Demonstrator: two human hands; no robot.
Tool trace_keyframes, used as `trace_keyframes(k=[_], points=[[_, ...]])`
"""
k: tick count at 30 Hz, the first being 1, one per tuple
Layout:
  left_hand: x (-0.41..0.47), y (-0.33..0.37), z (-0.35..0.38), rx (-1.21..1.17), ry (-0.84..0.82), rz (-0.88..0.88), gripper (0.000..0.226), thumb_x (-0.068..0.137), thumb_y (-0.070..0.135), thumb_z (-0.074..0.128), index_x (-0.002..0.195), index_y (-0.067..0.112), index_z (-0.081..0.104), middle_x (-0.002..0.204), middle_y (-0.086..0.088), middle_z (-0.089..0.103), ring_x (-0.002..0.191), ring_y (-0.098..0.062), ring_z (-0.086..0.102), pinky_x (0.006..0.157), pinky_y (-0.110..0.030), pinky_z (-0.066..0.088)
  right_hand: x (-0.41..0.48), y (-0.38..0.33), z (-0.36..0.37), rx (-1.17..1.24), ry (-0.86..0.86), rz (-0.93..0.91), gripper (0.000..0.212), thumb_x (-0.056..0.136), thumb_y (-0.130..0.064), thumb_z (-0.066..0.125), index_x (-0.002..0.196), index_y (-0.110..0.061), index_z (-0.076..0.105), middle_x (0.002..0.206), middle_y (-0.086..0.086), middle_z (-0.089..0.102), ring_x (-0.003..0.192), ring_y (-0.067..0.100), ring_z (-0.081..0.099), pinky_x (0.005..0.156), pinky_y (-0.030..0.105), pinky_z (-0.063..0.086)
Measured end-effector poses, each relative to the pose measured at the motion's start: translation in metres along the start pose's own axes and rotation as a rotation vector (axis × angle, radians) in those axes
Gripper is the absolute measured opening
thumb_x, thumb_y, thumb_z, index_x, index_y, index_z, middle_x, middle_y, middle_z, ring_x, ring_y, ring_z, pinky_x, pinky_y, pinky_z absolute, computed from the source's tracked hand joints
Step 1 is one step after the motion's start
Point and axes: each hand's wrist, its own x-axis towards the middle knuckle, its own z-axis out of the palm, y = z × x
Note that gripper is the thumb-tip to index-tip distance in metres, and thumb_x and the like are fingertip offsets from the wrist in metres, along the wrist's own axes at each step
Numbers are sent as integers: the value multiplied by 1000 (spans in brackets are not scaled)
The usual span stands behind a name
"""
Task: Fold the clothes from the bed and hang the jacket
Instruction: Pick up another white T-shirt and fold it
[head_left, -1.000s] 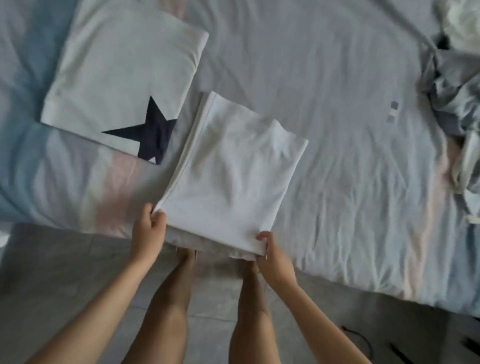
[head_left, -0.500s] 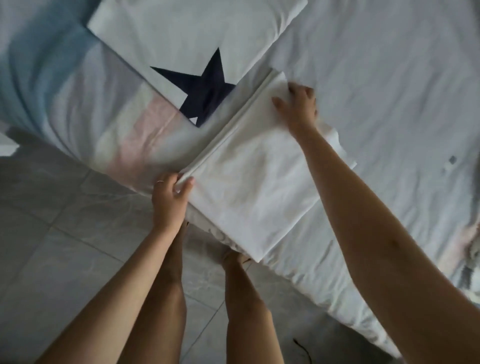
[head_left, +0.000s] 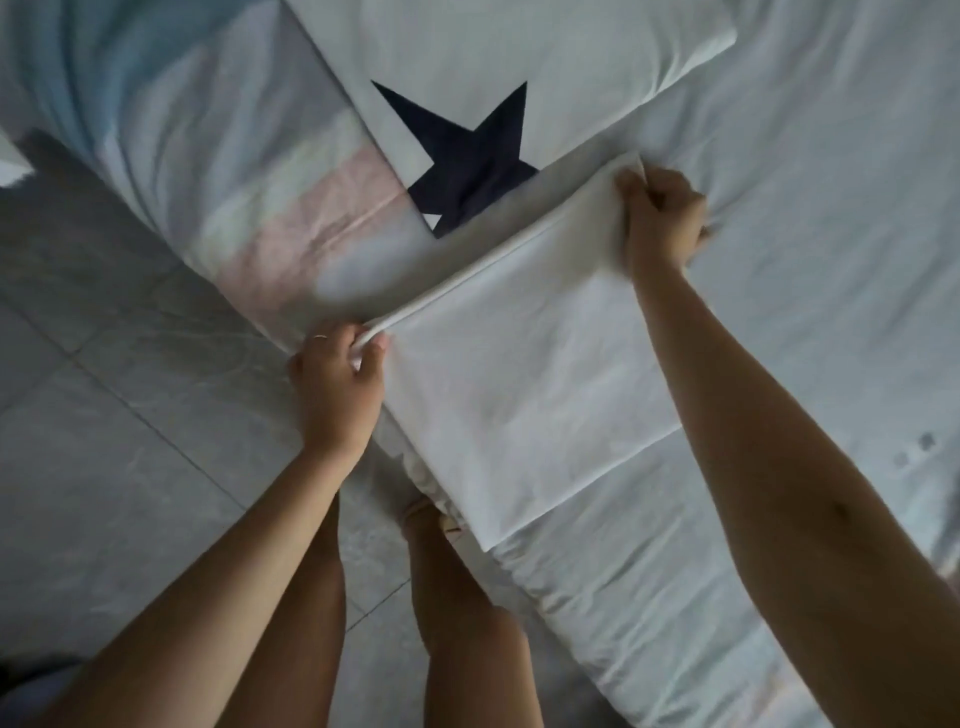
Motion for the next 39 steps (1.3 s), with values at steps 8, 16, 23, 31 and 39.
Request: trace_keyframes(k=[8, 16, 23, 31, 39], points=[[-28, 62, 28, 371, -95, 602, 49, 88, 16, 49, 137, 15, 47, 153, -5, 33, 140, -18, 29, 111, -45, 15, -79, 6, 2, -309, 144, -778, 43, 97, -21, 40, 137, -6, 48, 140, 13, 50, 132, 27, 43, 114, 40, 23], [2, 39, 60, 692, -263, 665, 64, 94, 50, 28, 152, 31, 9, 161, 1, 6, 147, -25, 7, 113, -62, 9, -50, 80, -12, -748, -342, -1315, 58, 97, -45, 31, 149, -21, 26, 153, 5, 33, 141, 19, 29, 116, 35, 4], [-1, 46, 60, 667, -225, 619, 67, 92, 51, 31, 153, 28, 12, 160, 0, 9, 147, -32, 7, 111, -65, 10, -12, 62, -24, -658, -24, -599, 61, 97, -44, 19, 152, -19, 20, 159, 2, 18, 146, 20, 16, 118, 48, 2], [5, 50, 60, 714, -275, 642, 73, 93, 58, 26, 153, 22, 7, 161, -4, 4, 146, -34, 4, 111, -66, 6, -9, 47, -5, -746, -323, -1066, 61, 99, -47, 20, 153, -18, 16, 159, 2, 18, 146, 19, 18, 120, 37, 9], [-44, 68, 68, 559, -295, 638, 80, 85, 50, 41, 150, 7, 23, 158, -14, 14, 146, -30, 10, 113, -57, -1, -77, 62, -28, -579, -66, -859, 56, 100, -32, 26, 150, -7, 23, 157, 10, 24, 145, 24, 20, 119, 41, 10]])
